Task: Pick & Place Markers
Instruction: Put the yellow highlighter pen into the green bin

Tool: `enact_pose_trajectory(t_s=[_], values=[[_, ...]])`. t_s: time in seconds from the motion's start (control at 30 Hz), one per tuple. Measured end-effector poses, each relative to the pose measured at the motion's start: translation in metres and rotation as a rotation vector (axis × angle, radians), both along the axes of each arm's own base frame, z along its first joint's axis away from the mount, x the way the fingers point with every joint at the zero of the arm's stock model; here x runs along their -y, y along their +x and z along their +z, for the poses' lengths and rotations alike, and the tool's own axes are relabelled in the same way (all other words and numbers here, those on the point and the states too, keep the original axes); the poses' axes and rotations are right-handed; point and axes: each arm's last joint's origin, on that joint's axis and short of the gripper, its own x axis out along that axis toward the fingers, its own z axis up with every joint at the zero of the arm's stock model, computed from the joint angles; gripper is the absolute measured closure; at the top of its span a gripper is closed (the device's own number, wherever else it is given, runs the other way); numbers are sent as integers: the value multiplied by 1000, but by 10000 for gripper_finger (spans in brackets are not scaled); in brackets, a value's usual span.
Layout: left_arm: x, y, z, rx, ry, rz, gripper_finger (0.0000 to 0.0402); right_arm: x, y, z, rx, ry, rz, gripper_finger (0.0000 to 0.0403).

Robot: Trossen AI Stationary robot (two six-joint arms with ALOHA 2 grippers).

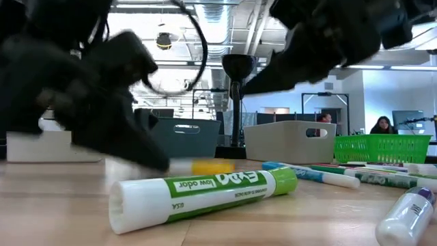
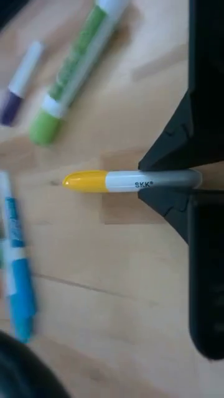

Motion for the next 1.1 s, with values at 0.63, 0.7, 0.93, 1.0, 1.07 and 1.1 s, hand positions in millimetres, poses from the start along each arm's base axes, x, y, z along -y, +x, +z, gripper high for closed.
enact_pose_trajectory(t_s=[0.63,0.7,0.93,1.0,1.07,1.1], values=[[-9,-3,54,168,139,114,368,-5,13,-12,93,51,35,234],[-9,-3,55,174,144,127,369,-4,13,-12,89,49,32,237],[-12,-1,56,186,167,160,367,-1,15,-12,96,49,20,258],[-13,0,56,188,173,162,368,0,15,-12,96,49,15,266],[-14,0,56,190,173,165,368,2,16,-12,96,49,10,276],[-14,0,56,192,173,166,366,3,16,-12,95,49,8,281]])
